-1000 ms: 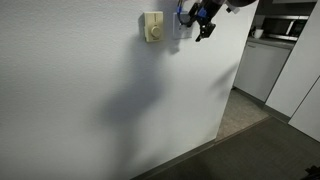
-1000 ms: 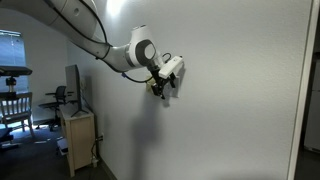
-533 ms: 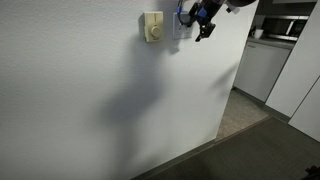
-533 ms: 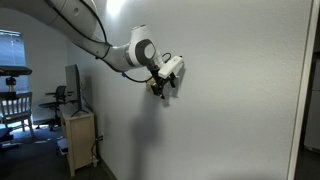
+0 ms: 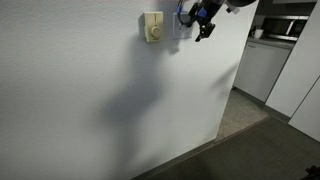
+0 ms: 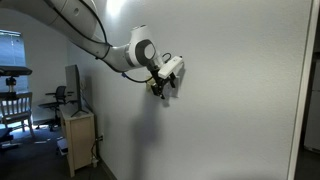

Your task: Turn off the right light switch and then the left light switch, turn the right light switch back on

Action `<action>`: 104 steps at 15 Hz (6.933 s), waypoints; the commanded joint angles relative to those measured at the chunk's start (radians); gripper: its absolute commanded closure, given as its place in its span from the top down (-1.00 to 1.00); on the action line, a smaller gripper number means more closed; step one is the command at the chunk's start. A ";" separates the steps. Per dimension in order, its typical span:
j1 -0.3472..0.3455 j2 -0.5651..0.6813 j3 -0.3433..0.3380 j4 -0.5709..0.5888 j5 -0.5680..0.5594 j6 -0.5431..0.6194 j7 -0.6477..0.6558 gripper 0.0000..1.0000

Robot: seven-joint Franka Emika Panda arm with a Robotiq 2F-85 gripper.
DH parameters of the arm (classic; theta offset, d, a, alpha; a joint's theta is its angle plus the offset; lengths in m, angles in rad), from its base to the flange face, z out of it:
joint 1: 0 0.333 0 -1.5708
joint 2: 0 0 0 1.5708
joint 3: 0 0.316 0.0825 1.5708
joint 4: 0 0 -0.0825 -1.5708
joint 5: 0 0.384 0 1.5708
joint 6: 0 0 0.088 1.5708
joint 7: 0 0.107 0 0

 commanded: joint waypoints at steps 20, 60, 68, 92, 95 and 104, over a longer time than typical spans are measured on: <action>0.025 0.002 -0.008 0.099 -0.179 -0.096 0.020 1.00; 0.055 0.079 0.004 0.197 -0.212 -0.185 0.218 1.00; 0.073 0.072 0.004 0.225 -0.220 -0.255 0.193 1.00; 0.095 0.184 0.032 0.343 -0.134 -0.382 0.117 1.00; 0.100 0.190 0.033 0.343 -0.129 -0.389 0.122 1.00; 0.103 0.171 0.032 0.318 -0.136 -0.371 0.137 1.00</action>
